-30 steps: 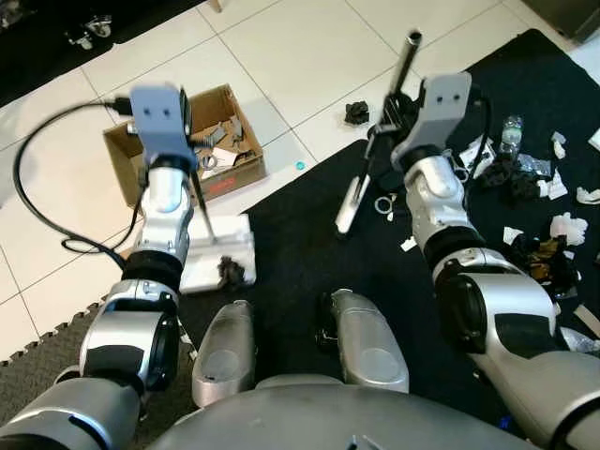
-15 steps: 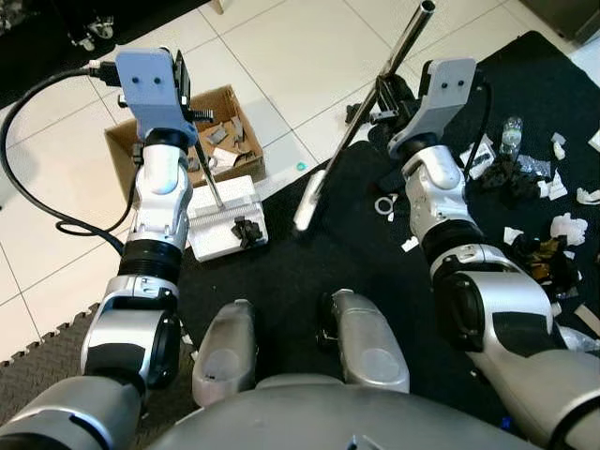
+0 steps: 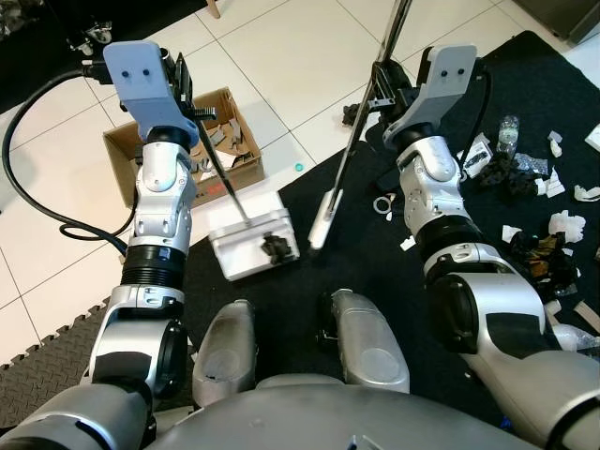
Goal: Sweep floor
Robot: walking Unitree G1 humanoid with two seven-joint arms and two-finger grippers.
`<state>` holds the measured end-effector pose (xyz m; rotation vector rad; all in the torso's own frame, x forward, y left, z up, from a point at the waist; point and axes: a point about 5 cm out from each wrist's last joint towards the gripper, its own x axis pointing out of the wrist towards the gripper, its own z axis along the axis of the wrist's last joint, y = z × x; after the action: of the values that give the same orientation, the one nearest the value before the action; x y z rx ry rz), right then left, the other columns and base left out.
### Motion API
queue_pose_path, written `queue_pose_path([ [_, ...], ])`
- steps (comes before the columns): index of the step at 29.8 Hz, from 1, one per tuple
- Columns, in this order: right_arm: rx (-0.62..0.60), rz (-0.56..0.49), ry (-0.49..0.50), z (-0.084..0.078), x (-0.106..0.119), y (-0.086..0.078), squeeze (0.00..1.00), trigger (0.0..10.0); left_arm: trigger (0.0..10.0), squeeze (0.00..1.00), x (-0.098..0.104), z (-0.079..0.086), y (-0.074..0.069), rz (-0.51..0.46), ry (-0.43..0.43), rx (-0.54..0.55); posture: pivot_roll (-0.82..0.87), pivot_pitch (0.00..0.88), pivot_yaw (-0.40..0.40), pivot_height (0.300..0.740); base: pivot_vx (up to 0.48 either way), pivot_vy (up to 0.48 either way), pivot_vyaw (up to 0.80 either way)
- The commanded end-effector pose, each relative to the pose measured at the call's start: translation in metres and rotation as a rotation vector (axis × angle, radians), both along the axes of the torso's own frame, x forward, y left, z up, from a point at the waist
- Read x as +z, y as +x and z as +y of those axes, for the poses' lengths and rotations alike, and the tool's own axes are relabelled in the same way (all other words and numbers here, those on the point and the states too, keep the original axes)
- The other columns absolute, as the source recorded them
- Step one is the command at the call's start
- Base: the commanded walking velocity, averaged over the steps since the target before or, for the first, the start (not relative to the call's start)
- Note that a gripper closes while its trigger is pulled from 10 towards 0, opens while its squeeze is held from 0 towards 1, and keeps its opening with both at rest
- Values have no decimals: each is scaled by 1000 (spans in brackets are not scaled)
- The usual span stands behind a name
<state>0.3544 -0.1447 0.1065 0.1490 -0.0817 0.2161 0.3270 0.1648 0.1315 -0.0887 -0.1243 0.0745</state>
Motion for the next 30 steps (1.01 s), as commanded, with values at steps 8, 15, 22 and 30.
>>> queue_pose_path([
  [8, 0, -65, 10, 0, 30, 13, 0, 10000, 10000, 0, 36, -13, 5, -90, 1, -85, 19, 54, 48, 740, 0, 0, 0],
  [15, 42, -33, 71, 31, 28, 14, 0, 10000, 10000, 0, 43, 18, 0, -116, 38, 14, 80, 1, 6, 740, 0, 0, 0],
  [22, 92, -60, 24, 34, 42, 21, 0, 10000, 10000, 0, 50, 8, 3, -128, 40, 34, 87, 0, 29, 740, 0, 0, 0],
  [30, 53, -106, -48, 22, 44, 16, 0, 10000, 10000, 0, 39, 4, 5, -83, 89, -15, 14, 0, 48, 740, 0, 0, 0],
])
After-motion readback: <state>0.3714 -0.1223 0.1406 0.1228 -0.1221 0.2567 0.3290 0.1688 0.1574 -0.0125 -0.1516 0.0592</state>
